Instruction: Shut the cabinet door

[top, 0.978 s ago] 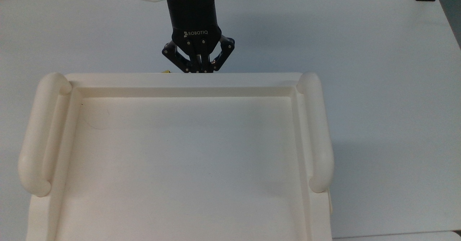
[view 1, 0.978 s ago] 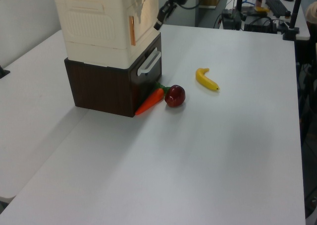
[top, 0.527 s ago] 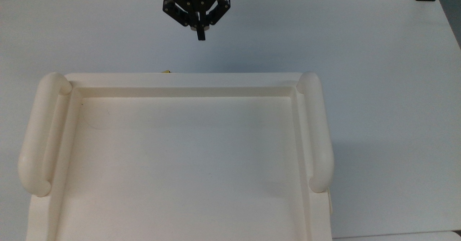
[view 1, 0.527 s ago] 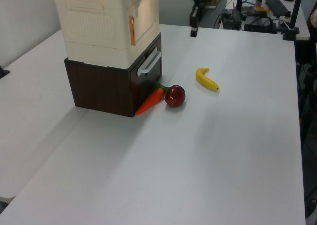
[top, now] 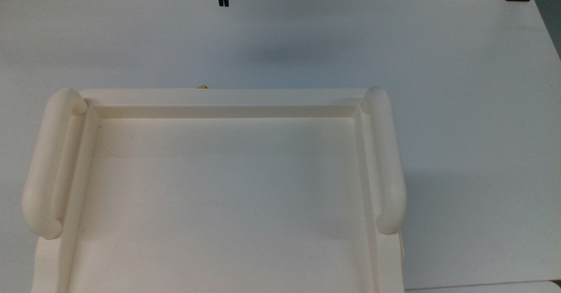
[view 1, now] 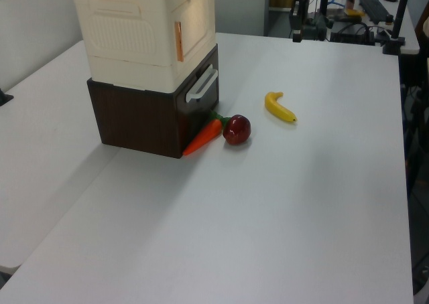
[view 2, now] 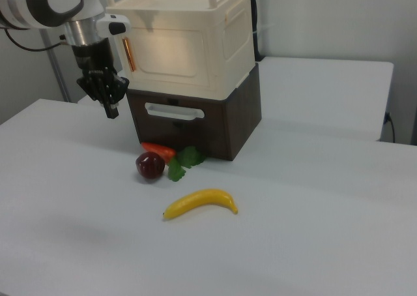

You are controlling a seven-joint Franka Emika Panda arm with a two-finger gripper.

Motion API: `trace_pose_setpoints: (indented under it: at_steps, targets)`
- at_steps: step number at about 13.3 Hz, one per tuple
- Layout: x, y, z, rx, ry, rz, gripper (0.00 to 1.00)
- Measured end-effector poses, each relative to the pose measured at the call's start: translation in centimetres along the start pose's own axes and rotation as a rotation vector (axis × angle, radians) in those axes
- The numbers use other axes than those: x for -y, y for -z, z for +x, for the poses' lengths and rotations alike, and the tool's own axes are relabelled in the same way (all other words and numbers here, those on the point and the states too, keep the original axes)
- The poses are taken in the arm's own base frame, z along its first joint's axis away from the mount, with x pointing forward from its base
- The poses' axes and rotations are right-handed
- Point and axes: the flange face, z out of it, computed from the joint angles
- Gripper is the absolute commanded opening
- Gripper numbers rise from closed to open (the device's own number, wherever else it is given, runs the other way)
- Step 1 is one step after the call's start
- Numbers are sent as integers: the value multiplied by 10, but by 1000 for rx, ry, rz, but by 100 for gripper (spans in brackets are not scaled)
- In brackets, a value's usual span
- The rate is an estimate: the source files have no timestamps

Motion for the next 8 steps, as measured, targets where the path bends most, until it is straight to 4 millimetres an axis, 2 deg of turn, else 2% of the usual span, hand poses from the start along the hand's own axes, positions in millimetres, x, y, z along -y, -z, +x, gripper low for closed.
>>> trace_pose_setpoints:
  at_steps: [8]
  targets:
    - [-8,0,-4,11,-13,-5,100]
